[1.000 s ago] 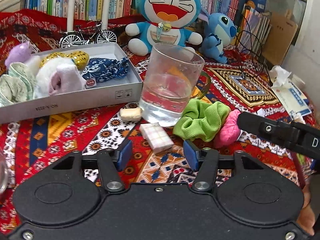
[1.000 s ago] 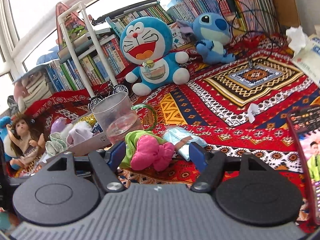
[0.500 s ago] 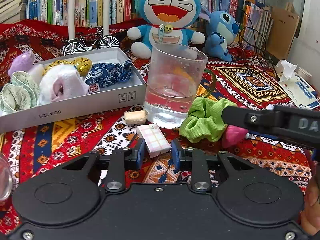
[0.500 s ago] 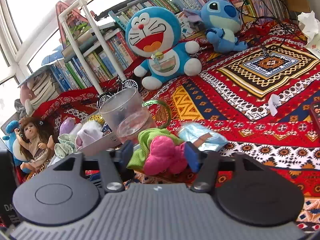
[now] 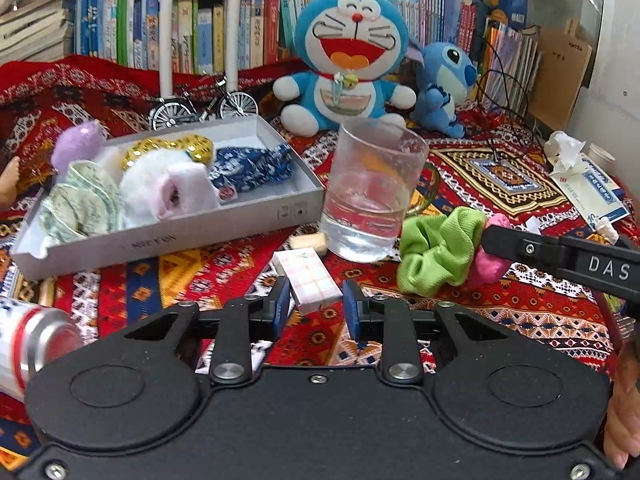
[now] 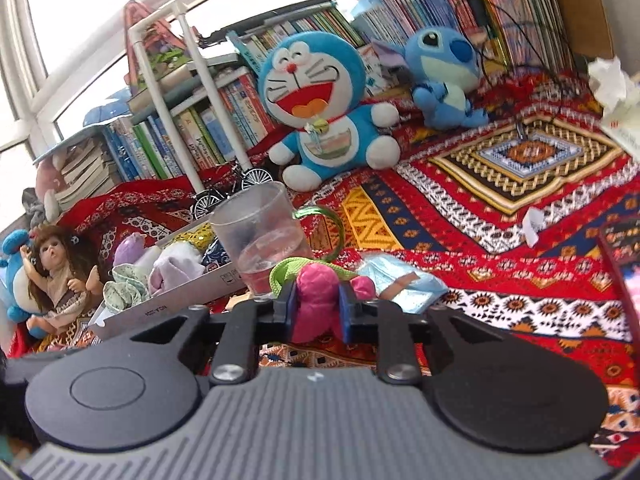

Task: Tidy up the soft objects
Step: 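Grasp the small pink-white box with the left gripper while the right grasps the green and pink scrunchies, then carry the small box with the left gripper while the right carries the scrunchies into the white box, releasing both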

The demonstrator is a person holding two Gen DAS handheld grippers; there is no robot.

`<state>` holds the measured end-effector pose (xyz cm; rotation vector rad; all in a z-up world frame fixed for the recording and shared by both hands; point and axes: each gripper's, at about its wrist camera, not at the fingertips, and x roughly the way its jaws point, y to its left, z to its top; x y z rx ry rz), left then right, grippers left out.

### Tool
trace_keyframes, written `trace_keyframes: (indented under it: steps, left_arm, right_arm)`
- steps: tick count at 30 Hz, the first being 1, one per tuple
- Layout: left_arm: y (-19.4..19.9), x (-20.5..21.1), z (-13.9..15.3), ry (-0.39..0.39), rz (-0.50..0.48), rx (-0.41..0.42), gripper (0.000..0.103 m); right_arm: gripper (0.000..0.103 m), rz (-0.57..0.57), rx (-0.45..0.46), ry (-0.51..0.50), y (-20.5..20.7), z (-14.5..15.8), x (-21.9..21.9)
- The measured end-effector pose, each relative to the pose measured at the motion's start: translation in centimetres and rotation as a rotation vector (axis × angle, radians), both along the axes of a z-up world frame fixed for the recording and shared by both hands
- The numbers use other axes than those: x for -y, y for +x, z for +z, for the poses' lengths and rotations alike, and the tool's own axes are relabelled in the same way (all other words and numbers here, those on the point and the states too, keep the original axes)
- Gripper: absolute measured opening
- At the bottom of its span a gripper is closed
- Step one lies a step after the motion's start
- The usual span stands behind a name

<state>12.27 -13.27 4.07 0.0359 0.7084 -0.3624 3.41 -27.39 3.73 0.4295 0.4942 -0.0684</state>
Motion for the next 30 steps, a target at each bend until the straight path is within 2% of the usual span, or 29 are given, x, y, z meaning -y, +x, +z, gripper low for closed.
trace_keyframes:
  steps: [10, 17, 21, 26, 30]
  left_arm:
    - [-0.4, -5.1, 3.2, -0.041, 0.025, 0.014, 0.027]
    - [1.2, -10.1, 5.9, -0.06, 0.082, 0.045, 0.027]
    - [3.3, -13.2, 6.6, -0.061, 0.126, 0.026, 0.027]
    - [6.1, -16.3, 6.9, -0.05, 0.185, -0.011, 0.027]
    - [8.7, -17.8, 6.3, -0.04, 0.22, -0.067, 0.027]
  right_arm:
    - [0.025, 0.073, 0.055, -0.031, 0.2, 3.0, -3.3]
    - [0.025, 0.152, 0.109, -0.079, 2.7, 5.7, -7.3]
    - [0.025, 0.159, 0.124, -0.114, 5.4, 7.0, -9.1]
    - [0.025, 0.098, 0.124, -0.16, 8.6, 7.4, -10.5]
    - [0.025, 0.088, 0.078, -0.157, 11.4, 6.6, -11.2]
